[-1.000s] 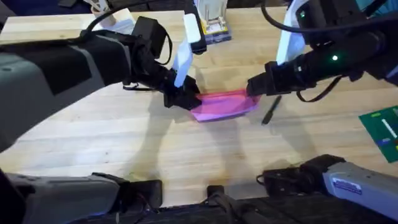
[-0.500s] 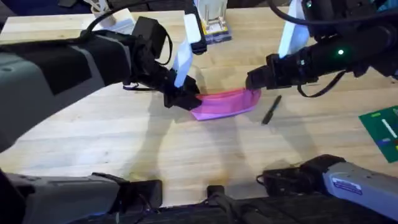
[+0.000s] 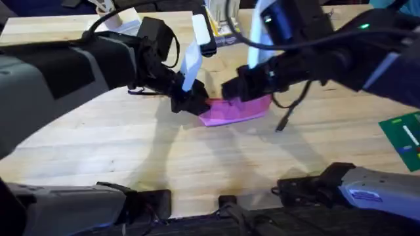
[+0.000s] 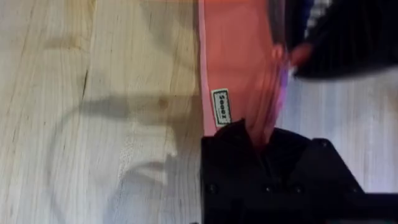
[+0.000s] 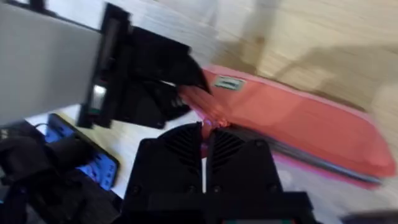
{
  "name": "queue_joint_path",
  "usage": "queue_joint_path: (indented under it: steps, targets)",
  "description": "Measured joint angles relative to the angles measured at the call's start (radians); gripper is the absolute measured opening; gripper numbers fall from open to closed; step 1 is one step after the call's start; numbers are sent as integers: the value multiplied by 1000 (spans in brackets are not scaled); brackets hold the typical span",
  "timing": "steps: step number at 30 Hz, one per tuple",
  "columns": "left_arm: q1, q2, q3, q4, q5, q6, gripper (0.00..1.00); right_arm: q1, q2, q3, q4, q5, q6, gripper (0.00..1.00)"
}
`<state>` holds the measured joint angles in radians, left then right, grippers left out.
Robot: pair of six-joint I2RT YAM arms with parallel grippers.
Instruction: Unzip the bag, pick up the pens from the table one at a time and place them inside, then zip the bag closed.
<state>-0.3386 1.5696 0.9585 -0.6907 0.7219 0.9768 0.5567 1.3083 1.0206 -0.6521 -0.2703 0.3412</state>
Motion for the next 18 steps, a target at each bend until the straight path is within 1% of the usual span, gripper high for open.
queue_joint_path:
  steps: [5,8,15,16,17,18]
  targets:
    - [1,0,0,3,0,0,46,74,36,0,94,5,78,32]
    - [3,0,0,0,-1,0,46,105,45,0,113,17,101,32]
    - [6,0,0,-1,-2,0,46,110,47,0,121,27,121,32]
    - [6,0,0,3,0,0,46,92,42,1,132,-2,120,339]
    - [3,0,0,2,-1,0,46,84,34,9,130,-15,111,493]
    - [2,0,0,2,-1,1,46,77,23,16,121,-19,99,618]
